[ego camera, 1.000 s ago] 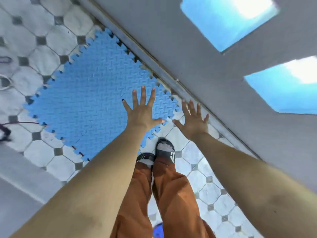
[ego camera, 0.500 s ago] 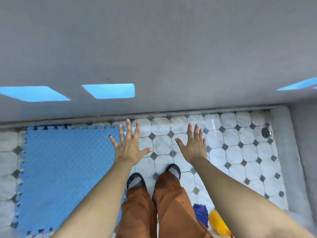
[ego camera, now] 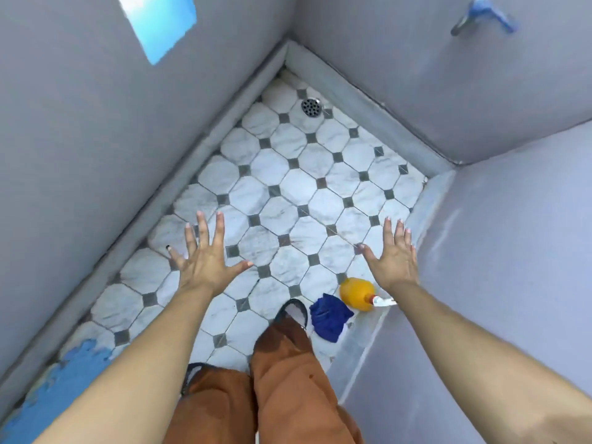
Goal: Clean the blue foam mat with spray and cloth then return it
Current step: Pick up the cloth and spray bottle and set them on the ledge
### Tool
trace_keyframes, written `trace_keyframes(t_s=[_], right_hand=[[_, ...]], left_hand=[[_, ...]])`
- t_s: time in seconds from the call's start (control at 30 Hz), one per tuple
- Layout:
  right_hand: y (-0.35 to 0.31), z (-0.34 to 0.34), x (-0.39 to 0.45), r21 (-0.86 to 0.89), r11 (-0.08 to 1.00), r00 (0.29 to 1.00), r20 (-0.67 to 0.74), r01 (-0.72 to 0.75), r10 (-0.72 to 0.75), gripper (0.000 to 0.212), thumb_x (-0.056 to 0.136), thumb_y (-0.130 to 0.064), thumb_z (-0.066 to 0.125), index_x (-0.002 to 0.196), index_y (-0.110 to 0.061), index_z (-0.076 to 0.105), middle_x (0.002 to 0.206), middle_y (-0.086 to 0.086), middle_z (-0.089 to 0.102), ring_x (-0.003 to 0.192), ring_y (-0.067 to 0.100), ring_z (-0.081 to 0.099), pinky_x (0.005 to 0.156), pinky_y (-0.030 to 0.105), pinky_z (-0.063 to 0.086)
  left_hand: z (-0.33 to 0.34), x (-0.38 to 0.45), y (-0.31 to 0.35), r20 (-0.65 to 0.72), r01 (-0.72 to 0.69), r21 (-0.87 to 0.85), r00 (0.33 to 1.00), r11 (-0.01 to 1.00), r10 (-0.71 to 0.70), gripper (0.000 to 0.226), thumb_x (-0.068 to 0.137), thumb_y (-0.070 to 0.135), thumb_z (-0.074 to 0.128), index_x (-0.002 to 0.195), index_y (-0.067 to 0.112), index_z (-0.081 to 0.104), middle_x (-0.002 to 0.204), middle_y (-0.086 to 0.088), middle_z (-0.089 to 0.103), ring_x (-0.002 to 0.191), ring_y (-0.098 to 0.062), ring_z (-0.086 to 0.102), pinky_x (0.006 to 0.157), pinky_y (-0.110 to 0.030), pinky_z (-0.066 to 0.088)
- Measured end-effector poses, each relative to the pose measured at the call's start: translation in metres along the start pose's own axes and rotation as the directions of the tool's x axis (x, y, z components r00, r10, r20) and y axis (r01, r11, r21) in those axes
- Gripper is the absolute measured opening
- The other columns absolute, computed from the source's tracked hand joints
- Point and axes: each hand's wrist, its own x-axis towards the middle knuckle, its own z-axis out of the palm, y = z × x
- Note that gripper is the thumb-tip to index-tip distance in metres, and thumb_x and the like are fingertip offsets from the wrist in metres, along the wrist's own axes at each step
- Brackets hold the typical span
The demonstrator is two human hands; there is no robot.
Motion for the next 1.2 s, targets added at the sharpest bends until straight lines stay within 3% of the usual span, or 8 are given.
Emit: trace_keyframes(t_s=[0.27,0.47,0.63,0.87,1.07,1.2], right_hand=[[0.125,0.054,-0.017,0.169,0.945,0.96,0.049,-0.281,0.276,0.084,0.095,-0.059,0.041,0.156,-0.024,-0.006,0.164,0.005,-0.012,0.151,0.023,-0.01,0.121,0.044,-0.001],[0.136,0.093,-0.057,0.34,0.841,0.902,0.059,-0.422,0.429,0.088,0.094,-0.061,0.044,0.156,-0.023,-0.006,0.164,0.007,-0.011,0.151,0.024,-0.009,0.12,0.041,-0.002],[0.135,0.129,-0.077,0.462,0.743,0.857,0.081,-0.484,0.508,0.098,0.089,-0.059,0.056,0.155,-0.025,-0.008,0.164,0.005,-0.011,0.151,0.023,-0.009,0.122,0.043,0.011],[0.142,0.185,-0.08,0.537,0.685,0.852,0.137,-0.493,0.506,0.111,0.083,-0.048,0.071,0.155,-0.025,-0.01,0.164,0.0,-0.012,0.151,0.02,-0.008,0.118,0.041,0.023],[0.164,0.242,-0.068,0.569,0.714,0.891,0.079,-0.408,0.447,0.113,0.082,-0.044,0.074,0.155,-0.027,-0.01,0.164,0.0,-0.011,0.151,0.019,-0.005,0.118,0.041,0.025],[0.18,0.277,-0.052,0.572,0.755,0.917,-0.015,-0.32,0.399,0.113,0.082,-0.039,0.075,0.155,-0.024,-0.009,0.164,0.0,-0.01,0.151,0.018,-0.004,0.118,0.038,0.022]], left_hand=[[0.07,0.044,0.114,0.183,-0.289,0.211,0.95,0.934,0.252,0.115,0.073,0.074,0.056,0.146,0.038,-0.025,0.156,0.0,-0.029,0.146,-0.029,-0.017,0.109,-0.068,0.001],[0.09,0.049,0.15,0.337,-0.462,0.349,0.874,0.815,0.351,0.115,0.073,0.077,0.053,0.143,0.039,-0.03,0.155,0.0,-0.031,0.146,-0.031,-0.016,0.109,-0.067,0.0],[0.104,0.061,0.162,0.397,-0.581,0.458,0.811,0.672,0.43,0.115,0.072,0.077,0.052,0.144,0.037,-0.028,0.156,-0.001,-0.03,0.146,-0.03,-0.016,0.108,-0.068,0.001],[0.162,0.072,0.156,0.423,-0.579,0.503,0.812,0.641,0.402,0.118,0.072,0.077,0.053,0.146,0.031,-0.027,0.157,-0.002,-0.027,0.146,-0.031,-0.013,0.107,-0.07,0.004],[0.267,0.067,0.124,0.401,-0.55,0.411,0.825,0.727,0.398,0.115,0.076,0.073,0.054,0.147,0.027,-0.024,0.159,-0.004,-0.02,0.147,-0.03,-0.007,0.107,-0.07,0.006],[0.347,0.082,0.104,0.494,-0.657,0.45,0.747,0.605,0.445,0.1,0.084,0.066,0.051,0.149,0.034,-0.018,0.159,-0.007,-0.018,0.147,-0.033,-0.005,0.11,-0.066,0.01]])
